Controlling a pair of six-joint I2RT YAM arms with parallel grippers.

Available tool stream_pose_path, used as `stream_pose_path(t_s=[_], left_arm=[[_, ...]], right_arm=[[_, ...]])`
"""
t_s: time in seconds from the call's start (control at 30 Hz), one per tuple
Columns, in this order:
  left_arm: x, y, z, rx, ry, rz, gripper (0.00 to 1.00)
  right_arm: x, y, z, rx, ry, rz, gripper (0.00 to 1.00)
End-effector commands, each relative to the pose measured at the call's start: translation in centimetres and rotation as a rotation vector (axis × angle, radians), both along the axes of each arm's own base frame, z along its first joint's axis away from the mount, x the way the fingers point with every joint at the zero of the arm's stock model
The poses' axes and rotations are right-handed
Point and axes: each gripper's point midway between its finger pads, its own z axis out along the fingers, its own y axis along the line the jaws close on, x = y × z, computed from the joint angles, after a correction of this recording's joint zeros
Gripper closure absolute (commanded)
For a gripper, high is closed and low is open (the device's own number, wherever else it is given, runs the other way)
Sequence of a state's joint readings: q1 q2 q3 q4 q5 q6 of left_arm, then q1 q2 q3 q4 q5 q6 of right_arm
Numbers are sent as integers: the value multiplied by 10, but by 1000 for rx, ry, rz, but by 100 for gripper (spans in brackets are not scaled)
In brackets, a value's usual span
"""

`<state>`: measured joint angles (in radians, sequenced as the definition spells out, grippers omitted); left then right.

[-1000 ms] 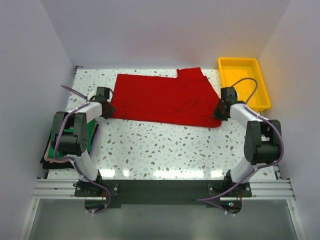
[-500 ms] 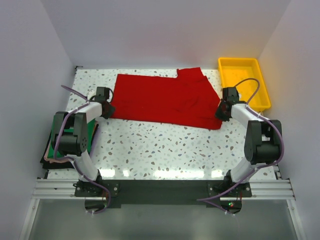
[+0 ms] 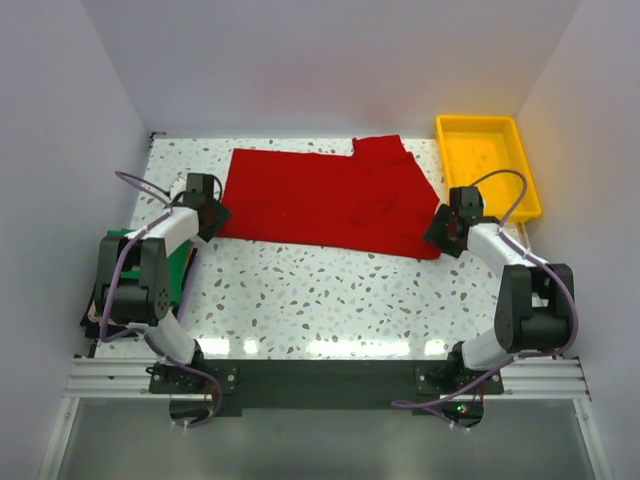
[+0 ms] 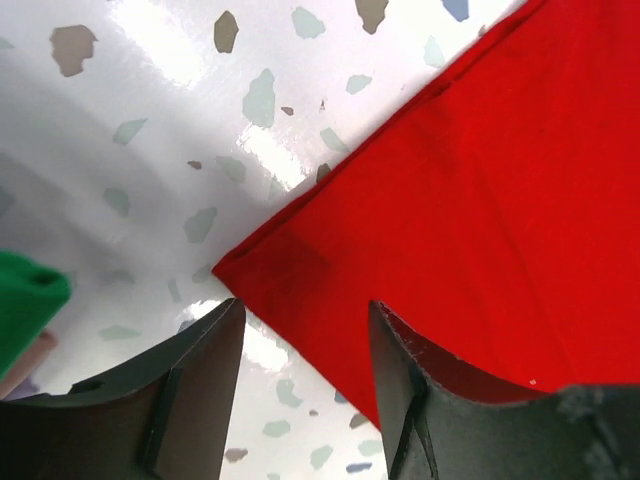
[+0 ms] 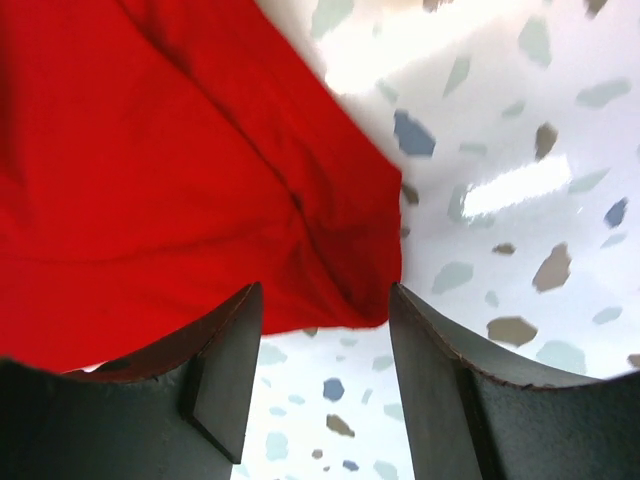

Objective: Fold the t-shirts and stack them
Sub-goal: Fold the tshirt

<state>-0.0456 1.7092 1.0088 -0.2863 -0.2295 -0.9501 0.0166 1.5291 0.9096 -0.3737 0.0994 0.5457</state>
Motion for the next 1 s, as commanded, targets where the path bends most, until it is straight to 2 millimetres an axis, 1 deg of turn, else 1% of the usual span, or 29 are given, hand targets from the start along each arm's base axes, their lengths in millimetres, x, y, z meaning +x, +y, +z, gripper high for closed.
stream_pose_path(t_s=[0.0, 0.03, 0.07, 0.1, 0.13, 0.17, 0.2, 0.27, 0.3, 0.4, 0.43, 0.5, 0.53, 0.6, 0.63, 0.67, 0.7, 0.77, 0.97], left_arm=[[-3, 4, 33, 4, -73, 32, 42], [-7, 5, 35, 9, -65, 41, 41], [-9, 5, 40, 9, -79, 53, 41], [-11, 5, 41, 12, -77, 62, 41], [-18, 7, 36, 23, -58, 78, 41], [-21, 8, 35, 20, -56, 90, 41], [-26, 10, 29, 26, -41, 103, 41], [-30, 10, 22, 22, -34, 114, 41], [-34, 11, 15, 20, -22, 119, 41], [-33, 9, 5, 12, -18, 117, 42], [-29, 8, 3, 5, -32, 115, 42], [-27, 5, -6, -8, -22, 117, 42], [-22, 5, -6, -14, -36, 117, 42], [-21, 4, -14, -17, -30, 120, 42], [-15, 3, -13, -24, -54, 121, 42], [-15, 3, -19, -28, -47, 125, 42], [-14, 3, -19, -29, -48, 126, 42], [-14, 3, -26, -31, -34, 131, 42], [-17, 5, -36, -15, -9, 139, 49]], right_arm=[[-9, 14, -1, 91, -35, -3, 43], [-10, 18, -1, 109, -43, 1, 43], [-11, 19, -2, 120, -47, -4, 43], [-13, 19, -3, 122, -47, -8, 43], [-16, 20, -7, 124, -42, -10, 43], [-18, 23, -7, 143, -43, -4, 43], [-21, 24, -9, 149, -38, -2, 43], [-22, 25, -10, 155, -41, -3, 43], [-24, 24, -11, 154, -40, -6, 43], [-26, 23, -14, 149, -29, -12, 42], [-25, 23, -14, 150, -32, -13, 42], [-25, 23, -17, 155, -27, -21, 41], [-23, 24, -18, 158, -27, -22, 41], [-20, 24, -20, 166, -32, -34, 41], [-18, 25, -22, 167, -33, -33, 40], [-15, 25, -24, 174, -33, -37, 39], [-15, 26, -24, 177, -33, -43, 39], [-12, 27, -27, 186, -33, -50, 39], [-4, 22, -28, 168, -32, -76, 39]])
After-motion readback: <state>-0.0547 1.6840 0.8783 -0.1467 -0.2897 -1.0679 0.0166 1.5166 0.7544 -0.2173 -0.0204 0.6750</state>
